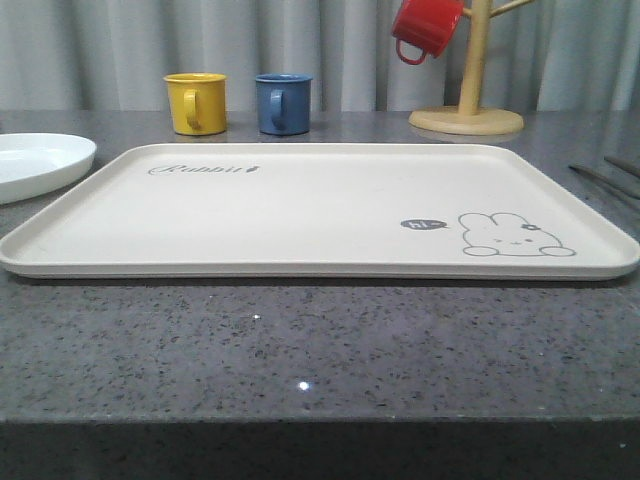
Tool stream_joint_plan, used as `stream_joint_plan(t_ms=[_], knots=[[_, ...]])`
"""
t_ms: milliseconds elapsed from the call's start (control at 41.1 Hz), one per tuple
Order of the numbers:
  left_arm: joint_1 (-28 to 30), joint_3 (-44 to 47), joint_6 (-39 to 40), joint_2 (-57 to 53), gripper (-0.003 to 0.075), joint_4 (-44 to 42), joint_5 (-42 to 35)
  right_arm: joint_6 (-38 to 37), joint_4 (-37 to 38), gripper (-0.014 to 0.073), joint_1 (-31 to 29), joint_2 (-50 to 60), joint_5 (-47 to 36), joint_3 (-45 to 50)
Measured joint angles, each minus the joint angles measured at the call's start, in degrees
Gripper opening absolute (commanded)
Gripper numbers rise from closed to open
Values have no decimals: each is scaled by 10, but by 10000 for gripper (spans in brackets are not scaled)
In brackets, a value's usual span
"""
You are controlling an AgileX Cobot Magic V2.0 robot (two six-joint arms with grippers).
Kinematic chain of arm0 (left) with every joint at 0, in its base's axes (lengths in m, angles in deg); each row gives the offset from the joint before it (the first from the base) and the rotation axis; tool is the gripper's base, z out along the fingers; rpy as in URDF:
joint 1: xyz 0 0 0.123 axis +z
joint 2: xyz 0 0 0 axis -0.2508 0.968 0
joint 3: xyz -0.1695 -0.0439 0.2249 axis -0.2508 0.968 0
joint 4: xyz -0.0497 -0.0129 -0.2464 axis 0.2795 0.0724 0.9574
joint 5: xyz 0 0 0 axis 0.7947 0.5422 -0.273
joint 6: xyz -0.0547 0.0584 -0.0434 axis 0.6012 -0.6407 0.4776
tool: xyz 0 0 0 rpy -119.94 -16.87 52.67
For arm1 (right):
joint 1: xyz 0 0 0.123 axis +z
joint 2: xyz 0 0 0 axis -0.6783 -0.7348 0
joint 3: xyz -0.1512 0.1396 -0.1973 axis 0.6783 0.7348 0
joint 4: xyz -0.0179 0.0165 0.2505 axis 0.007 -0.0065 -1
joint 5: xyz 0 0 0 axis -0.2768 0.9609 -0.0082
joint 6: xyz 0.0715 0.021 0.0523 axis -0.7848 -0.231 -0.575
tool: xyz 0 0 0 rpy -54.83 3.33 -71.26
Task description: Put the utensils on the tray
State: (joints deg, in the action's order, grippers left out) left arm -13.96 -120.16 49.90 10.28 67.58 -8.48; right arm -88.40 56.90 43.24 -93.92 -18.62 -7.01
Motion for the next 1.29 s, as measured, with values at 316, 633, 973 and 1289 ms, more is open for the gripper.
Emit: stream_joint_plan(t_ms=[316,633,973,1289], knots=[[106,-108,-44,174,548,46,56,1,0,497,0,0,0,0],[212,-180,-192,328,547,257,49,1,0,497,0,0,1,0],[189,-222,-198,422,547,266,11,1,0,497,0,0,1,0],[179,-233,-198,459,482,269,-7,1,0,497,0,0,1,0]])
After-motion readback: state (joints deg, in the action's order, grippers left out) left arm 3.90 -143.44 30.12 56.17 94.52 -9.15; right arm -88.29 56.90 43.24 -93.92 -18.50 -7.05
